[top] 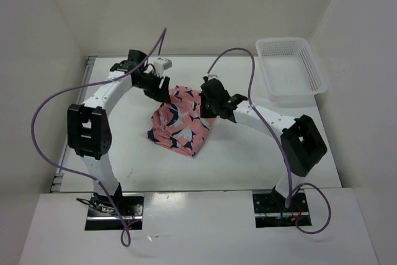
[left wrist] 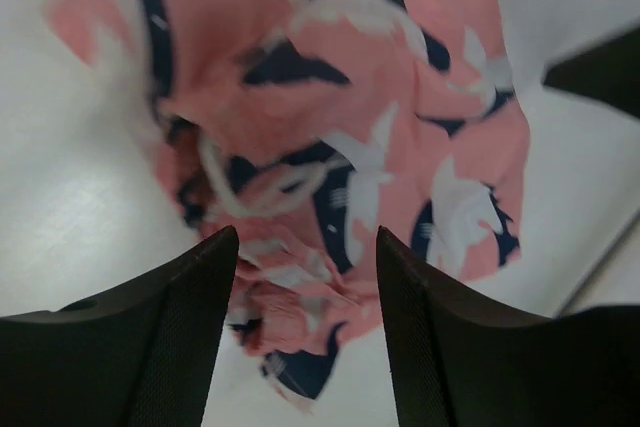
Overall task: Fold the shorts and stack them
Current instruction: Fold the shorts
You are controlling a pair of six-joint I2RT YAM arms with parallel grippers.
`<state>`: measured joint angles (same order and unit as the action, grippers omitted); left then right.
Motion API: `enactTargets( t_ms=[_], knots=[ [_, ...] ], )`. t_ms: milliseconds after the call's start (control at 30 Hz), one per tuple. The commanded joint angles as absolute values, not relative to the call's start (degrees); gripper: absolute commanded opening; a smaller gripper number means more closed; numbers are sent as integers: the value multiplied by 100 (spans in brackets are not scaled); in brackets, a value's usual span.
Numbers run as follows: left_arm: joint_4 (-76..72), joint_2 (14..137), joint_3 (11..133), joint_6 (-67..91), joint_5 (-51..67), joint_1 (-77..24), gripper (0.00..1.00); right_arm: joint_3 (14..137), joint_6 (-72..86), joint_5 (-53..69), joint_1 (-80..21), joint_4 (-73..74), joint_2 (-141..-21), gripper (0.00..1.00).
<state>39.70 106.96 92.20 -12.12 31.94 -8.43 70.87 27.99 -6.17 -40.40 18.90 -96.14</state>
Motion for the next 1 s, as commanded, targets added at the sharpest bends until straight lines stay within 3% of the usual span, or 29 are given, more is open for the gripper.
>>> enactTargets(
  t_ms=[0,167,333,467,600,700,800,967],
  knots=[
    [4447,10714,8790,-1460,4025,-913,64,7031,3076,-519,-3868,1328,-9790,0],
    [4133,10828,8333,-1275,3746,-1318,64,7101,3128,-466,-3604,1291,-10317,0],
    [3384,11091,7542,-906,2025,-1380,64,7460,3129,-396,-3366,1494,-11151,0],
    [3270,11293,7199,-844,1662,-1310,64,7786,3129,-623,-3226,1547,-11601,0],
    [3270,11426,7146,-791,1608,-1310,64,8400,3270,-852,-2962,1661,-11988,0],
    [3506,11426,7146,-975,2202,-1257,66,8796,3191,-914,-2796,1714,-12242,0],
    [3639,11426,7268,-1028,2880,-1257,72,9305,2981,-853,-2742,1802,-12541,0],
    [3771,11364,7620,-1081,2989,-1318,77,9729,2778,-853,-2742,1994,-12578,0]
  ],
)
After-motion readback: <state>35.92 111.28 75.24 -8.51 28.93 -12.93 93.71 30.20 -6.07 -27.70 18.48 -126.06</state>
